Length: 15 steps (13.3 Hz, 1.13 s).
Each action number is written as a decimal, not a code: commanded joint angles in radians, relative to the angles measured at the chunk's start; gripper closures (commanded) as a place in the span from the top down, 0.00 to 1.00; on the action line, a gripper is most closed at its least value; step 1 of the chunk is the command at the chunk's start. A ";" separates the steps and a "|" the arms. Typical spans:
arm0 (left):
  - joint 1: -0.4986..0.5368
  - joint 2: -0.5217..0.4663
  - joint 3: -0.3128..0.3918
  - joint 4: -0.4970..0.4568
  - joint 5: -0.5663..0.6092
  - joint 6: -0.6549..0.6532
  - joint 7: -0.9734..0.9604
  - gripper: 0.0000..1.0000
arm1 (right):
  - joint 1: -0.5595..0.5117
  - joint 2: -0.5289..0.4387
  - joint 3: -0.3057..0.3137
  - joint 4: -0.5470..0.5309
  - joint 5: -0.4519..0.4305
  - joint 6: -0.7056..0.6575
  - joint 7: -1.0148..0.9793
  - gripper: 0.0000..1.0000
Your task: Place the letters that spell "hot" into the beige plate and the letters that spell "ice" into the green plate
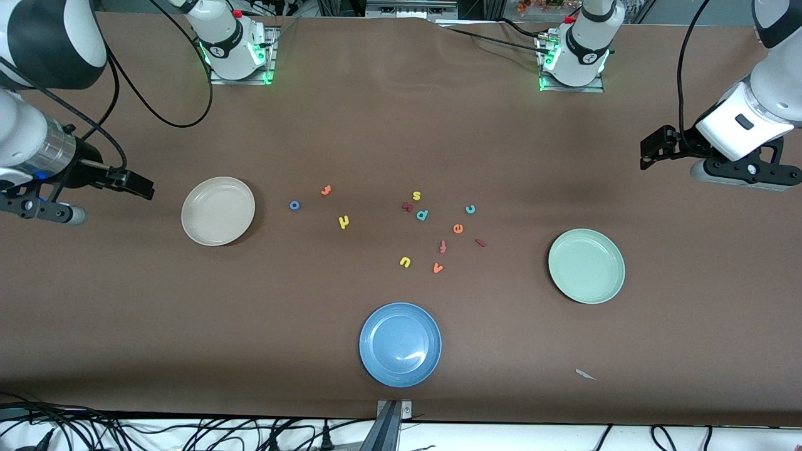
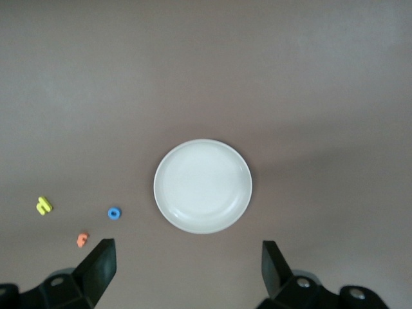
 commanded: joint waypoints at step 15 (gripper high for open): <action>0.000 0.005 -0.007 0.025 0.026 -0.021 0.016 1.00 | -0.007 -0.024 -0.001 -0.005 0.019 -0.015 -0.029 1.00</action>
